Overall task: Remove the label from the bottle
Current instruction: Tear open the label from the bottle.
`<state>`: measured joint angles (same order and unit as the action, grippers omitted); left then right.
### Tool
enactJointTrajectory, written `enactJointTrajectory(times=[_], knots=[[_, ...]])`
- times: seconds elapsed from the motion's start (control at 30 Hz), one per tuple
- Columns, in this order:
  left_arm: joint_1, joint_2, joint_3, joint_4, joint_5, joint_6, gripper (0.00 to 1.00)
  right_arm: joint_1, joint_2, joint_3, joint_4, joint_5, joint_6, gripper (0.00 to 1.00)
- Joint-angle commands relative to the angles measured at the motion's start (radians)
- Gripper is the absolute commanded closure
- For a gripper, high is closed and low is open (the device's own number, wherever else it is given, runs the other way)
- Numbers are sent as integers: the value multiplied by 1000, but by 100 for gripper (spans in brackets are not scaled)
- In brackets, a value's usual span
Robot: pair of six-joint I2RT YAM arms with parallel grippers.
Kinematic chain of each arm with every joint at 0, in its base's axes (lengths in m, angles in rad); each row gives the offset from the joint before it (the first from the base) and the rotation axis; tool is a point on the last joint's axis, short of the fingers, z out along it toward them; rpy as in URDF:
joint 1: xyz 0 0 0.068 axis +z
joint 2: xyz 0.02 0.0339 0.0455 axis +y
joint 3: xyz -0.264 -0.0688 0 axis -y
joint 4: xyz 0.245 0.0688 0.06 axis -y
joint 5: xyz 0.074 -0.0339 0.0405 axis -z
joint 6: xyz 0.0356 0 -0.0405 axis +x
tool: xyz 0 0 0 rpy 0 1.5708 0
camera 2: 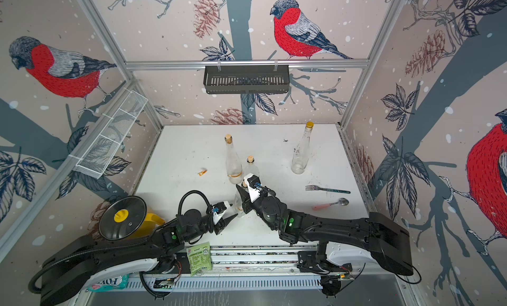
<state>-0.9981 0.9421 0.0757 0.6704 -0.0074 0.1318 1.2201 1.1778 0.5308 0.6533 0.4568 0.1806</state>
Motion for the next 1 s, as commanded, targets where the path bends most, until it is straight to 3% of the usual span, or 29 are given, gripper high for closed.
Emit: enactJointTrajectory(times=[0.0, 0.5, 0.97], knots=[[-3, 16, 3, 108, -32, 30, 54, -3, 3, 8, 17, 9, 3, 100], [-3, 25, 16, 109, 29, 63, 75, -8, 32, 29, 18, -15, 0, 100], [-3, 34, 23, 106, -28, 65, 83, -6, 35, 32, 18, -30, 0, 100]])
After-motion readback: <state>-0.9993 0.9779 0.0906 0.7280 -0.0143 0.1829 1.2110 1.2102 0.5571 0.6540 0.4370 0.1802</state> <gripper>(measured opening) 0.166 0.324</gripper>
